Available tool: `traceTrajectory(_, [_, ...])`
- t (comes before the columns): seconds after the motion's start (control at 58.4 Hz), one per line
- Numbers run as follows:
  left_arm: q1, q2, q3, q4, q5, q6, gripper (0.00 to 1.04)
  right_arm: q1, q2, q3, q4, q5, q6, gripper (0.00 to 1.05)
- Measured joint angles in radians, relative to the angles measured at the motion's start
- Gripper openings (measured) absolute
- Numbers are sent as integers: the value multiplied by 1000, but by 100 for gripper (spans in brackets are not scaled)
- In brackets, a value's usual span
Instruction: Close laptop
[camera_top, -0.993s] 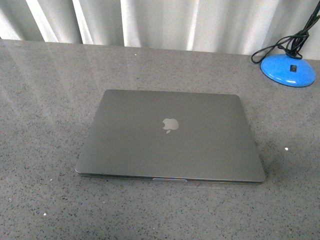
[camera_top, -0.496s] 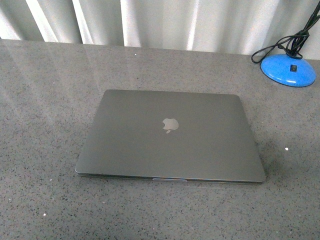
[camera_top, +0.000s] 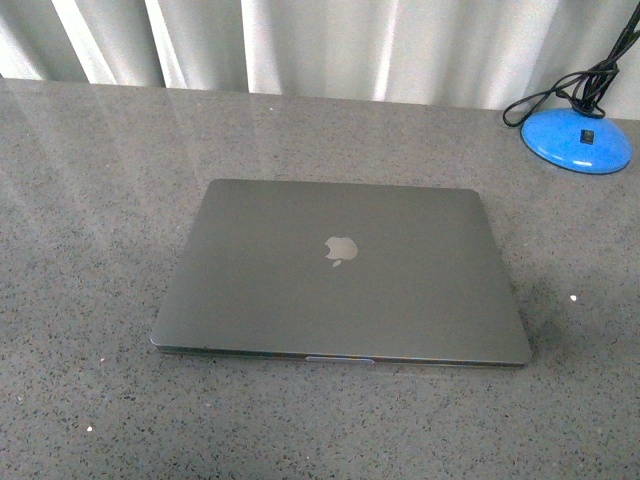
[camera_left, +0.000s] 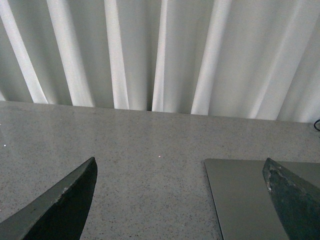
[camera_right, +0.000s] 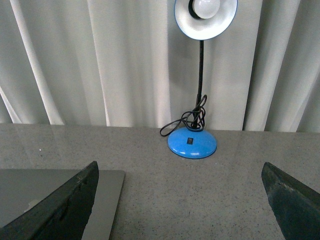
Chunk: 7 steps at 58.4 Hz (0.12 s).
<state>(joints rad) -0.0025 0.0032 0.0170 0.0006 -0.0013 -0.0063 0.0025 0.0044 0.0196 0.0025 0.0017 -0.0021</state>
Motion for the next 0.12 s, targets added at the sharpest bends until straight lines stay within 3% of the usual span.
traceTrajectory(0.12, [0, 0, 0, 0, 0, 0, 98, 0, 0, 0, 0, 0, 0, 95])
